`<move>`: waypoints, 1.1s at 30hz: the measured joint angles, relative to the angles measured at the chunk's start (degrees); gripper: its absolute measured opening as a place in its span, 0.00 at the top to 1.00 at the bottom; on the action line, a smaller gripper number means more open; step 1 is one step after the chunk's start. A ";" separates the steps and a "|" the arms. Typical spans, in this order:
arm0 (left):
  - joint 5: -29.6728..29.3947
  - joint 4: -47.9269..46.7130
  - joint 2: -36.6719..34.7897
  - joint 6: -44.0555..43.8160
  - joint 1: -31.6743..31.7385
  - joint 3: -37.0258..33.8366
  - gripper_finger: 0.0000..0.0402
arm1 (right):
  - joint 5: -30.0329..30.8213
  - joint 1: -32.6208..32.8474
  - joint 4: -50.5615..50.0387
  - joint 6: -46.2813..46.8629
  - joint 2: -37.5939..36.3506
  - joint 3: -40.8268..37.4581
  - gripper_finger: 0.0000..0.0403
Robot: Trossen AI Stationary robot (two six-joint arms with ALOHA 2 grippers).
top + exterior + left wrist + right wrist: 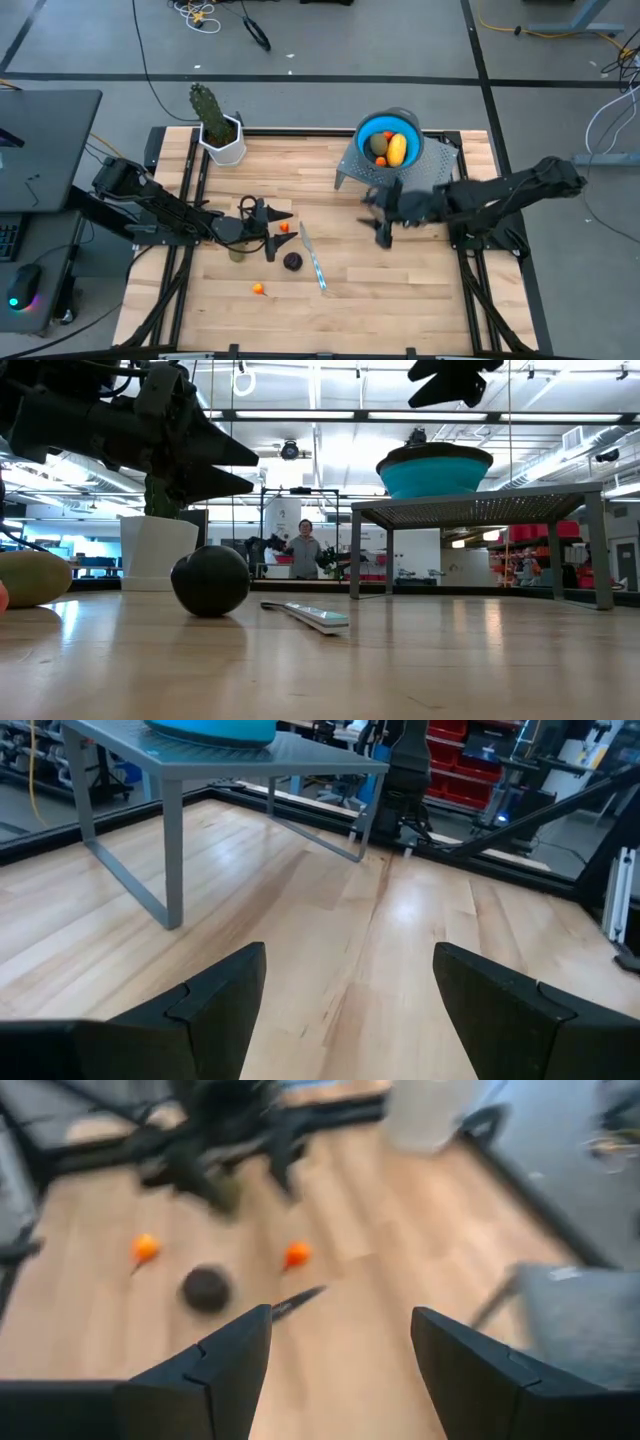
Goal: Pick & Place Fruit
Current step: Put the violet plum in the blue strainer bowl on the shelf
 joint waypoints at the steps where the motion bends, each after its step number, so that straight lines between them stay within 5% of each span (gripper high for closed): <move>1: 0.00 -0.01 0.00 -0.71 -0.06 0.00 0.27 | -0.22 1.22 1.03 0.47 0.76 -0.74 0.37; 14: -3.46 -0.02 0.00 -6.11 -6.59 0.00 0.27 | 3.79 10.75 19.91 -2.49 15.06 -4.24 0.37; 21: -9.78 0.05 -0.02 -6.89 -9.98 -0.02 0.27 | 3.82 9.47 33.60 -10.15 23.00 -4.30 0.37; 33: -10.77 0.61 -0.02 -7.09 -10.03 -0.02 0.27 | 3.78 4.43 46.01 -20.98 23.75 -4.30 0.37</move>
